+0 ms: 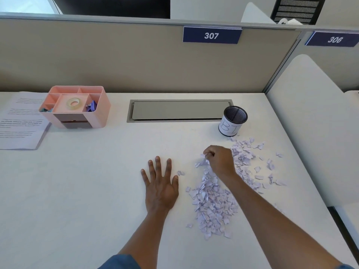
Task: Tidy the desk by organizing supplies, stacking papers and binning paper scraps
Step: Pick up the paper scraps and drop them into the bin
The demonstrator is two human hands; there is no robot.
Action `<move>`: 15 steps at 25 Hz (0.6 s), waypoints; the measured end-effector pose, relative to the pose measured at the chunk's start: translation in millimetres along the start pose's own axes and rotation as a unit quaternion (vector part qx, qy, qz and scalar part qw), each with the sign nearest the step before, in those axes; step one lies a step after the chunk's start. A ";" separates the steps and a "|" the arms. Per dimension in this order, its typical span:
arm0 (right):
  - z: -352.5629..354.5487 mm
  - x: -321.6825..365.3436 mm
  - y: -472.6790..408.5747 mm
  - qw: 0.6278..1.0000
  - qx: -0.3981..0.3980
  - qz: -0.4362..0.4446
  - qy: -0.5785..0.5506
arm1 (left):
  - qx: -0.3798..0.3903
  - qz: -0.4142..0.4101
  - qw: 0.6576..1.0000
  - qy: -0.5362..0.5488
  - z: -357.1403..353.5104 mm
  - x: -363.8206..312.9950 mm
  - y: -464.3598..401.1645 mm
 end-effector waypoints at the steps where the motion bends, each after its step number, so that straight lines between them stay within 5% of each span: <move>1: 12.2 -1.1 -3.9 0.999 -0.013 -0.008 -0.038 | 0.000 0.000 1.000 0.001 -0.2 0.1 0.5; 9: 127.2 3.7 -77.7 0.989 -0.140 -0.013 -0.035 | 0.004 0.004 1.000 -0.003 -1.2 1.0 0.7; 15: 147.3 -4.2 -112.2 0.990 -0.141 -0.019 0.009 | -0.011 0.000 1.000 0.001 -1.5 2.3 1.1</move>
Point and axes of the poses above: each hand's wrist, its own y-axis away from the middle knuckle, its own z-axis out of the back of the hand, x = y × z, the point moved 6 cm from there along -y, towards the middle knuckle, and after that the axes turned 8 degrees about x, right-handed, at the moved point
